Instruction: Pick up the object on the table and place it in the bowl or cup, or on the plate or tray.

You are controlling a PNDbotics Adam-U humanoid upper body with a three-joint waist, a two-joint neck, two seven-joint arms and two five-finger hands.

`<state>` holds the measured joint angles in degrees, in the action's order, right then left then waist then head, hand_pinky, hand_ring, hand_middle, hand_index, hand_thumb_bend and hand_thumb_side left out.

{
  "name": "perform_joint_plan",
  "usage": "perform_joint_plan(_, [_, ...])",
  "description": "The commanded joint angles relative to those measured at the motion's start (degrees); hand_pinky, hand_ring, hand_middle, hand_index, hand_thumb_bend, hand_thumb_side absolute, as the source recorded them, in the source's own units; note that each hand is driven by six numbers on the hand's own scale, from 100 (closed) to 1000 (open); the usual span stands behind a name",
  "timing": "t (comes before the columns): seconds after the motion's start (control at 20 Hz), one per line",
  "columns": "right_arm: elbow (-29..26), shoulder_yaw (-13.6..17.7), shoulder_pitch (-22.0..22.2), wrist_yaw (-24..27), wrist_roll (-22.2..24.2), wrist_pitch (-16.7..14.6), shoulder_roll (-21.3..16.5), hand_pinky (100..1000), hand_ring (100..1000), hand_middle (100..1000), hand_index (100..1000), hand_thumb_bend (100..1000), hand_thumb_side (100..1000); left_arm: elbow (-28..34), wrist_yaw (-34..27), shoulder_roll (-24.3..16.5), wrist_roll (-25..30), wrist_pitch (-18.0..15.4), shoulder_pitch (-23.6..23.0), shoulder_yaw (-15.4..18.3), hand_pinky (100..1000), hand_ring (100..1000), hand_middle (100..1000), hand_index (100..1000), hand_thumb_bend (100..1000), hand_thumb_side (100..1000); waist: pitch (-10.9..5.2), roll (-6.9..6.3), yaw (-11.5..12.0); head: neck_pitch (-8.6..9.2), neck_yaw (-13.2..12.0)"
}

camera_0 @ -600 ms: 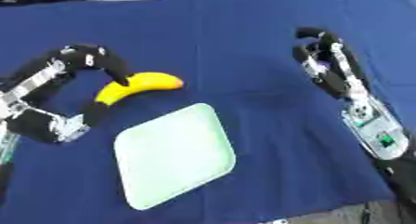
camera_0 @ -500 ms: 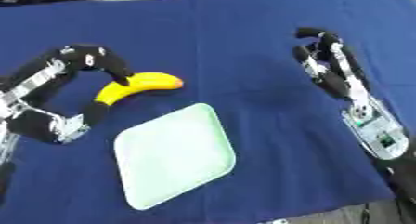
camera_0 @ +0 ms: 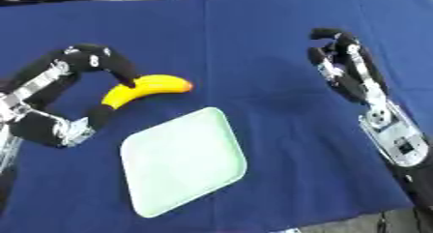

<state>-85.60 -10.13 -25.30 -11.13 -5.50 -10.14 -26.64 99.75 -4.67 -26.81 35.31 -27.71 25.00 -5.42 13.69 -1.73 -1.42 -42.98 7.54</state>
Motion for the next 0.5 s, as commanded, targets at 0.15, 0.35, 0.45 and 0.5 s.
perform_joint_plan(0.15, [-0.89,0.47,-0.49,0.16,0.19,-0.09,-0.96,340,553,745,844,507,801,0.53,0.97,-1.93,7.42,-7.81,1.99,0.4,609,628,672,793,100,544,-1.06,0.02,0.07,0.53,-0.36])
perform_joint_plan(0.35, [-0.7,0.31,-0.12,0.06,0.41,-0.16,-0.91,341,554,745,845,506,801,-3.11,3.55,-4.61,6.49,-9.36,6.53,-1.94,628,649,691,807,100,426,-1.8,-0.18,0.21,0.04,-0.55])
perform_joint_plan(0.45, [-0.53,0.17,0.23,0.02,0.57,-0.22,-0.89,341,553,745,845,506,798,-6.68,5.74,-6.25,5.85,-10.7,10.48,-4.21,631,654,697,811,100,410,-2.22,-0.4,0.22,-0.15,-0.68])
perform_joint_plan(0.5, [-0.48,0.13,0.35,0.04,0.62,-0.26,-0.88,341,553,746,845,506,796,-8.27,6.84,-6.4,5.41,-11.6,11.83,-5.07,633,656,699,812,100,402,-2.28,-0.46,0.17,-0.24,-0.71])
